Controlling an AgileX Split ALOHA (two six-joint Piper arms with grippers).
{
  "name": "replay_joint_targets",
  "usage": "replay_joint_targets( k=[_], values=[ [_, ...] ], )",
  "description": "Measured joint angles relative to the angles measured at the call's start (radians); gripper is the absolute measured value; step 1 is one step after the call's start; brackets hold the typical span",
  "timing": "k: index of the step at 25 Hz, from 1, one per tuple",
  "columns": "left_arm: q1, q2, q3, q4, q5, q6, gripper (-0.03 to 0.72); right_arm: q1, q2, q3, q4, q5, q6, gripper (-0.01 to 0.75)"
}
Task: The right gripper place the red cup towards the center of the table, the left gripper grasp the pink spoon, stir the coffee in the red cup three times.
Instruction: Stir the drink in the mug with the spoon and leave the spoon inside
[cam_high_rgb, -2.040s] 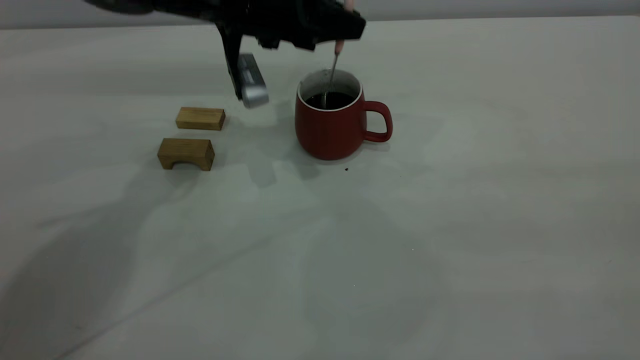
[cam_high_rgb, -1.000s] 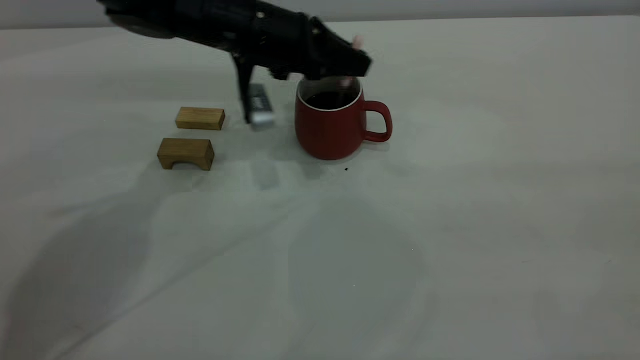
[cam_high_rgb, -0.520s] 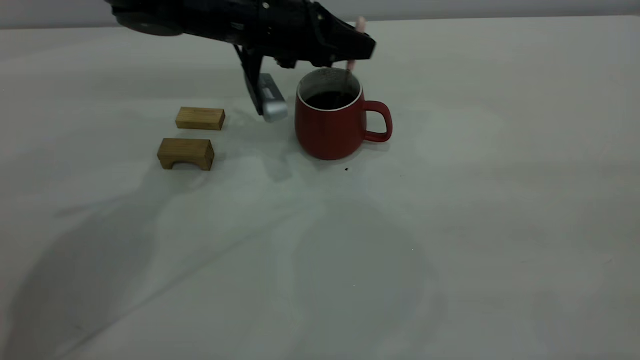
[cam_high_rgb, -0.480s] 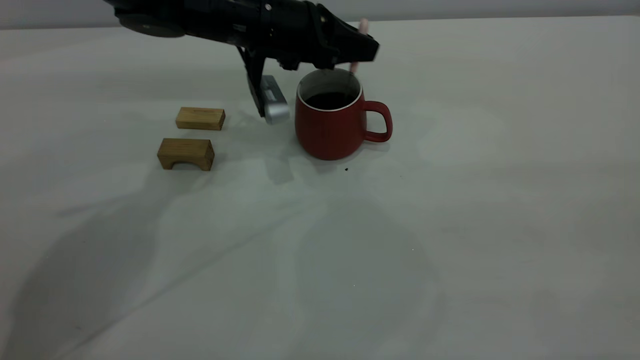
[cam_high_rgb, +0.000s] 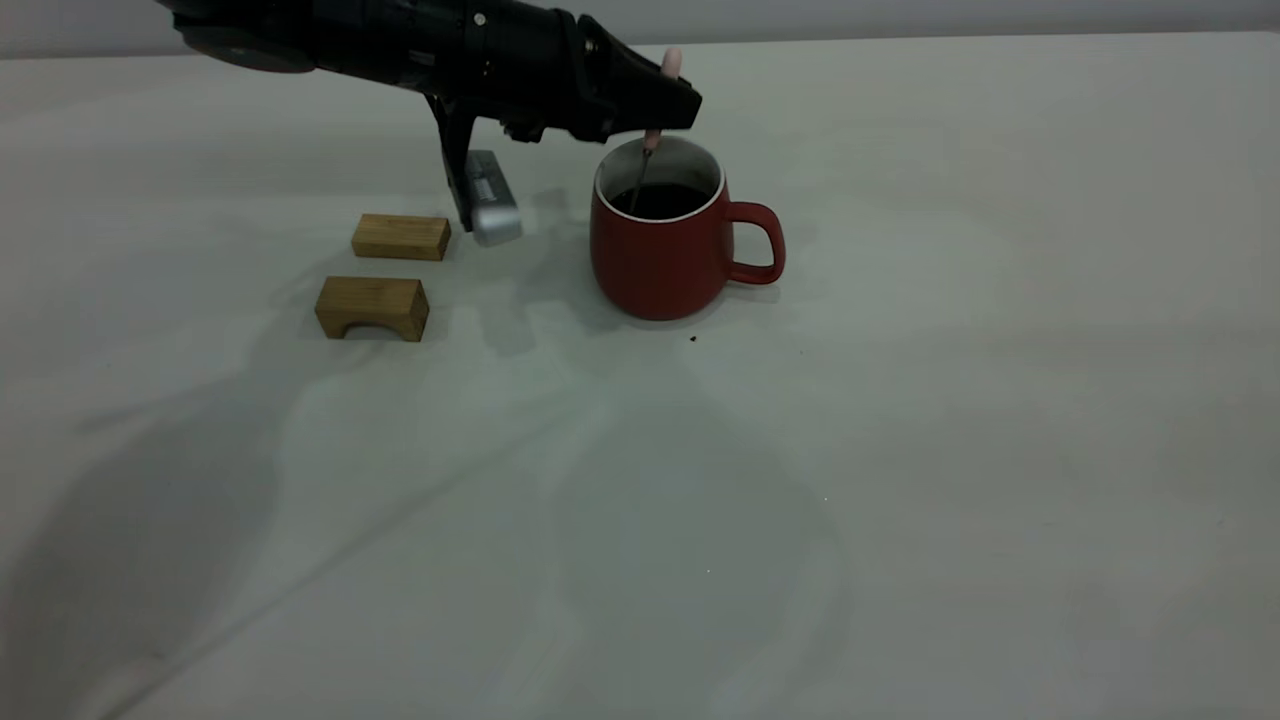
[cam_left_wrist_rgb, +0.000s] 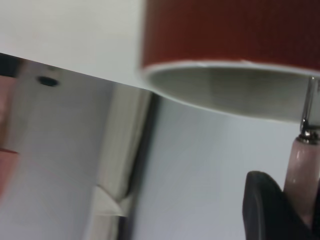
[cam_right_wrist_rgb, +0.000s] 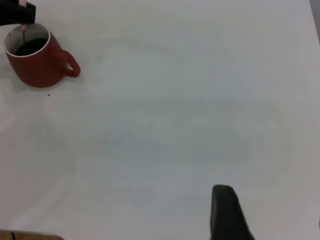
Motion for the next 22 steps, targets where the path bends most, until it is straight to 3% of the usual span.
replay_joint_targets(
  k=[7,19,22],
  values=[
    [-0.055,0.002,0.0,-0.053,-0.03,0.037,0.14,0.0,0.0,0.0,0.0,0.0,0.0,0.475],
    [-0.052,0.004,0.0,-0.022,0.066,0.037,0.143,0.0,0.0,0.0,0.0,0.0,0.0,0.475],
    [-0.043,0.004,0.0,0.03,0.1,0.038,0.216,0.0,0.0,0.0,0.0,0.0,0.0,0.475]
  ],
)
